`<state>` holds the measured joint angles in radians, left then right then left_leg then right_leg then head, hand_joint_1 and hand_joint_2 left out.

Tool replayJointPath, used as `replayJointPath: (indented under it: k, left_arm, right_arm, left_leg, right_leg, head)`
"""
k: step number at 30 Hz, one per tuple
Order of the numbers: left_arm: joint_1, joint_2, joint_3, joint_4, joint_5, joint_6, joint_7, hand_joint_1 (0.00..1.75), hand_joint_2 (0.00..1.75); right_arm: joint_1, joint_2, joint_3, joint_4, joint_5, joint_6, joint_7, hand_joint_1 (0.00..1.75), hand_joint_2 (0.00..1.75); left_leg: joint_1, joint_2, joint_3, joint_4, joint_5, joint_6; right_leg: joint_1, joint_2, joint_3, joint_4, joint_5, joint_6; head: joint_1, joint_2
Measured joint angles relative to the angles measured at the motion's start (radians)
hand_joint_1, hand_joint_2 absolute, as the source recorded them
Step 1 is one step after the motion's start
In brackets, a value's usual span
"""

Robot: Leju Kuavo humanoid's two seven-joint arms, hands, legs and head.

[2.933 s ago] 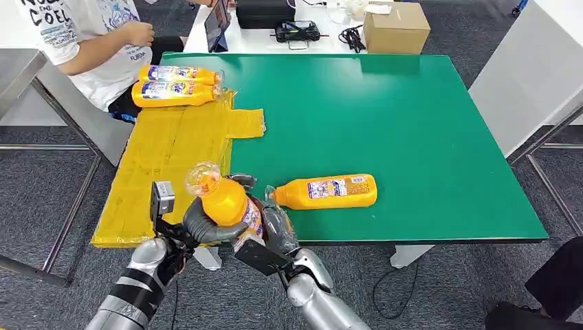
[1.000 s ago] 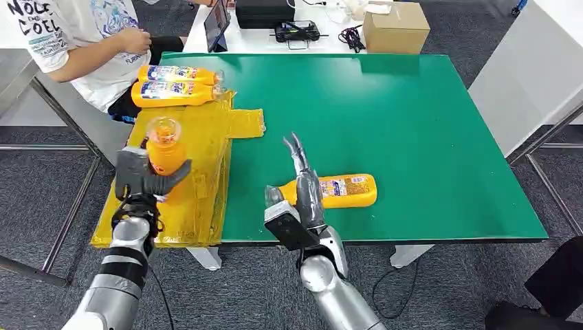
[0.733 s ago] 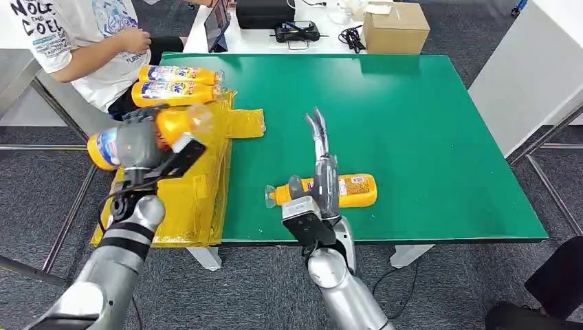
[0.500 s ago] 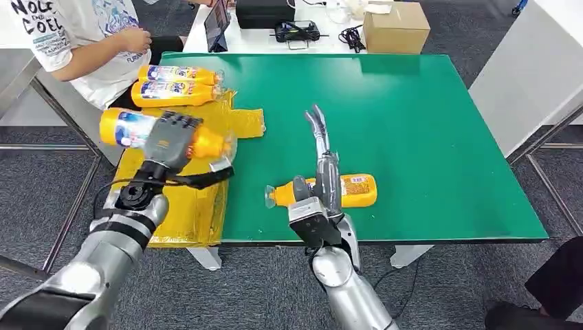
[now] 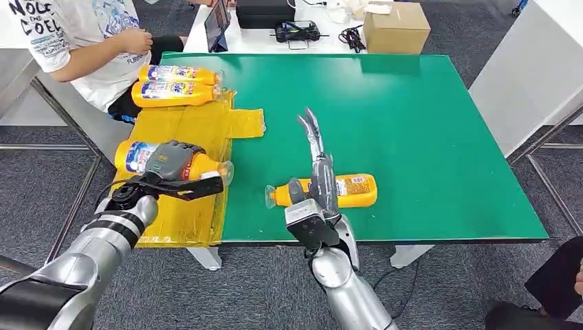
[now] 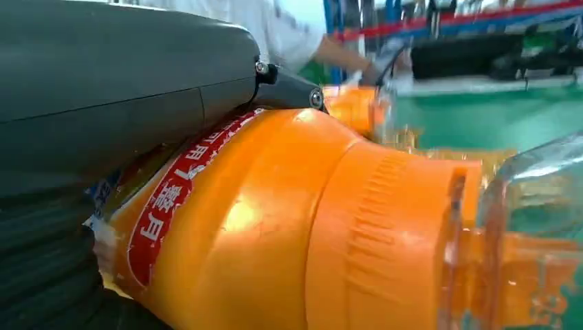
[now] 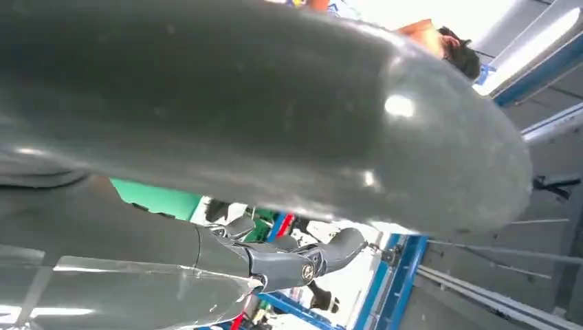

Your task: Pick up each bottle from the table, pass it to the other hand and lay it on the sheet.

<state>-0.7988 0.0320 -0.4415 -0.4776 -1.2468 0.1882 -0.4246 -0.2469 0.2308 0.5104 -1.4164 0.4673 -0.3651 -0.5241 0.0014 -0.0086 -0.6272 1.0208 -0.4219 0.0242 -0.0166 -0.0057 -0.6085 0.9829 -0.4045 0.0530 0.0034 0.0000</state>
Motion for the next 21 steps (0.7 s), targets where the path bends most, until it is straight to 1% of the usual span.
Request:
replayJointPath:
  k: [5, 11, 14, 21]
  left_arm:
    - [0.000, 0.008, 0.030, 0.022, 0.045, -0.061, -0.011, 1.75, 1.75]
    - [0.000, 0.020, 0.031, 0.040, 0.017, -0.062, 0.015, 1.75, 1.75]
    - [0.000, 0.024, 0.028, 0.050, -0.027, -0.060, 0.053, 1.75, 1.75]
    - [0.002, 0.032, -0.008, 0.081, -0.081, -0.066, 0.089, 1.75, 1.75]
  right_arm:
    - [-0.001, 0.000, 0.011, 0.018, 0.000, 0.015, 0.006, 0.00, 0.00]
    - [-0.001, 0.000, 0.019, 0.037, 0.000, 0.017, 0.006, 0.00, 0.00]
    - [-0.003, 0.000, 0.022, 0.047, 0.000, 0.031, 0.006, 0.00, 0.00]
    - [-0.004, 0.000, 0.023, 0.067, 0.000, 0.045, 0.006, 0.00, 0.00]
  left_leg:
    - [0.000, 0.000, 0.000, 0.000, 0.000, 0.000]
    - [0.000, 0.000, 0.000, 0.000, 0.000, 0.000]
    - [0.000, 0.000, 0.000, 0.000, 0.000, 0.000]
    - [0.000, 0.000, 0.000, 0.000, 0.000, 0.000]
  right_leg:
    - [0.000, 0.000, 0.000, 0.000, 0.000, 0.000]
    - [0.000, 0.000, 0.000, 0.000, 0.000, 0.000]
    - [0.000, 0.000, 0.000, 0.000, 0.000, 0.000]
    - [0.000, 0.000, 0.000, 0.000, 0.000, 0.000]
  head:
    - [0.000, 0.000]
    - [0.000, 0.000]
    - [0.000, 0.000]
    - [0.000, 0.000]
